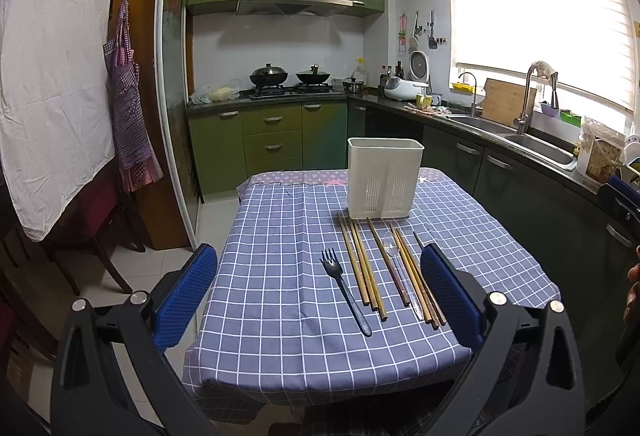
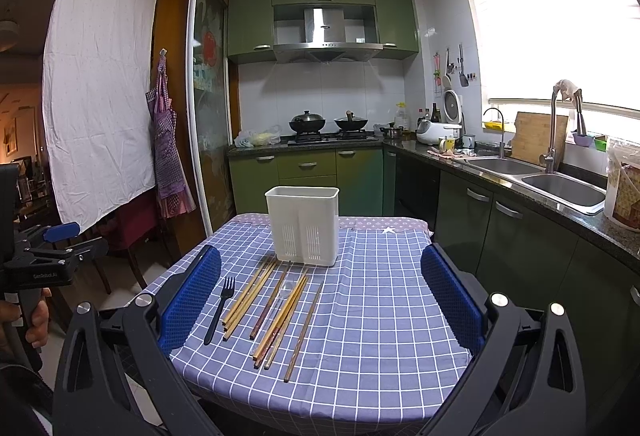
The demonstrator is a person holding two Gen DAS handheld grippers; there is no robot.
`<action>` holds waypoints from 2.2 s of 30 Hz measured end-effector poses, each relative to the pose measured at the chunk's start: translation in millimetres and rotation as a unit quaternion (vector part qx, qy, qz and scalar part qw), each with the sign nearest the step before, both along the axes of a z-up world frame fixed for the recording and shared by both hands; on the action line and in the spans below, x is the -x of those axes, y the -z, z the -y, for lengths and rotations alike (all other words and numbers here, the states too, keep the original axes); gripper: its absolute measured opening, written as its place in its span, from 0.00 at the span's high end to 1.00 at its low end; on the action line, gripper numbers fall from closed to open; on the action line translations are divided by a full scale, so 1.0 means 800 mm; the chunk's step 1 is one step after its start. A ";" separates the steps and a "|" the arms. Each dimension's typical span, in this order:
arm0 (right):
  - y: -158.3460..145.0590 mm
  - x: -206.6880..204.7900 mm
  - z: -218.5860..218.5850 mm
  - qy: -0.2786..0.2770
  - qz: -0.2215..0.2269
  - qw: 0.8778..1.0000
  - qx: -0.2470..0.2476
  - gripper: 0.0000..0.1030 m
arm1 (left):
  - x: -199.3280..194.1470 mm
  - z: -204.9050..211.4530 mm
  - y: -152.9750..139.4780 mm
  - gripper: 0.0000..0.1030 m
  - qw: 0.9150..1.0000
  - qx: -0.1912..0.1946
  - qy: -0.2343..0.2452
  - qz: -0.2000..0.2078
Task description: Organize utensils
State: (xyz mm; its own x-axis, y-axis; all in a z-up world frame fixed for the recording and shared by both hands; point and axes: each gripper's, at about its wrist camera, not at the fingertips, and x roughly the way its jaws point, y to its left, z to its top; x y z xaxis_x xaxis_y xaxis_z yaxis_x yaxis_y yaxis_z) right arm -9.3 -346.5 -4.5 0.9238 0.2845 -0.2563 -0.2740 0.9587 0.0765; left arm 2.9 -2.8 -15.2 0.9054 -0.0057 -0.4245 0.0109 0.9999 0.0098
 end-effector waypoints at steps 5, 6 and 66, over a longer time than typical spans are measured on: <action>0.000 -0.001 -0.001 0.000 0.000 1.000 0.000 0.04 | 0.000 0.000 0.000 0.06 1.000 0.000 0.002 -0.003; 0.001 -0.001 0.000 0.000 0.000 1.000 0.000 0.04 | 0.000 0.001 0.000 0.06 1.000 -0.001 0.002 -0.003; 0.019 -0.011 -0.007 0.006 -0.024 1.000 0.008 0.04 | -0.017 0.007 0.007 0.06 1.000 -0.005 -0.002 -0.028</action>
